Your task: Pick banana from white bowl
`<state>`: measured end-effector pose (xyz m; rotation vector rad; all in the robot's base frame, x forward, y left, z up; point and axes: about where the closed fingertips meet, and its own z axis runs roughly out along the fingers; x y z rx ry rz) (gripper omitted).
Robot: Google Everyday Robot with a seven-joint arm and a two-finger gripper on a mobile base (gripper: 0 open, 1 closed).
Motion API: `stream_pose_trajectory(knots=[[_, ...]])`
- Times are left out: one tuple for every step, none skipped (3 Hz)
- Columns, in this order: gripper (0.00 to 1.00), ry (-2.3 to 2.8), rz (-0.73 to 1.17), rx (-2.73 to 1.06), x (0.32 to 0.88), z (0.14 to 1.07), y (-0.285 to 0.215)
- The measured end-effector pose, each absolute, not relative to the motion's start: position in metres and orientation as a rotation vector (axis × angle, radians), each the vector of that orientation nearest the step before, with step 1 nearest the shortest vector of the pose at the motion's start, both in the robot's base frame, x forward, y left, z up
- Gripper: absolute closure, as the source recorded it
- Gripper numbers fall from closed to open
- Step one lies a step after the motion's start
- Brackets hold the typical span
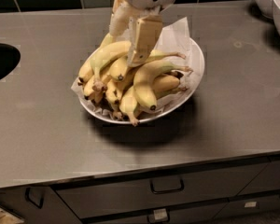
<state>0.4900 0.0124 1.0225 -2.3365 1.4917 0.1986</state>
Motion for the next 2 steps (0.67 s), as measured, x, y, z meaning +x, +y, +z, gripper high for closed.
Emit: stream_pose_trajectory(knots=[[0.42, 1.482, 0.244, -2.334, 0.4952, 1.0195, 0.0189], [0.47, 1.478, 0.294, -2.338, 0.4980, 1.0128, 0.0238]])
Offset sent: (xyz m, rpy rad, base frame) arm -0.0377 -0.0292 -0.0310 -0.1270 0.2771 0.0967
